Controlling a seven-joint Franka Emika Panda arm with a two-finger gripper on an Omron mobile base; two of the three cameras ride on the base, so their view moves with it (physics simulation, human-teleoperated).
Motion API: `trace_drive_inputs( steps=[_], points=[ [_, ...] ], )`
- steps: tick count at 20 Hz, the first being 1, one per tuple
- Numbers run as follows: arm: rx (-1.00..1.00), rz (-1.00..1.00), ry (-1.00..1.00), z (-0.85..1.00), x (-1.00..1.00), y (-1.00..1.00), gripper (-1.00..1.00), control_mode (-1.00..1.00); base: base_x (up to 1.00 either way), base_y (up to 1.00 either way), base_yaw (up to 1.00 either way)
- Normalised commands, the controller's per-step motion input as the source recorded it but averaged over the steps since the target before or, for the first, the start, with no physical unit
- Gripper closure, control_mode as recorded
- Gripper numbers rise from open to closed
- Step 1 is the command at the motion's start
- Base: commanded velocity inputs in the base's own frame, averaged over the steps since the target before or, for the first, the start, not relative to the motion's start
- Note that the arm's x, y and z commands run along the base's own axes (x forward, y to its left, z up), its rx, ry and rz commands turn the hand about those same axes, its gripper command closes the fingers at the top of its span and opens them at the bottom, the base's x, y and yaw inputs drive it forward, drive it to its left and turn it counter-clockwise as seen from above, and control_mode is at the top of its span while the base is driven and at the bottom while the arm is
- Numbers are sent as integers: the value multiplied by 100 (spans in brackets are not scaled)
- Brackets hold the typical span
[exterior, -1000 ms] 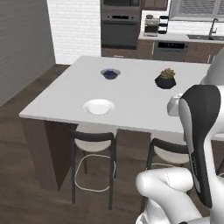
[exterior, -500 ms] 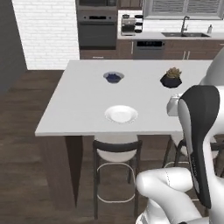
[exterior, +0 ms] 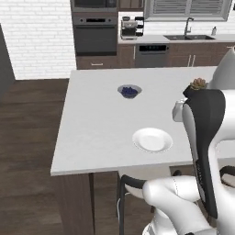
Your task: Start the toaster. Once the lever pops up, take the bread to the plate on the dining counter.
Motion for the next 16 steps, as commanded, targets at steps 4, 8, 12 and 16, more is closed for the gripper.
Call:
trace_drive_inputs(
  steps=[4, 8, 12, 16],
  points=[
    [0, 0, 0, 0, 0, 0, 100, 100, 86, 15, -14],
    [14, -1, 3, -26, 54, -34, 100, -100, 0, 0, 0],
    [19, 17, 0, -39, 53, -59, 100, -100, 0, 0, 0],
    [18, 25, -1, -46, 81, -35, 100, -100, 0, 0, 0]
  ],
)
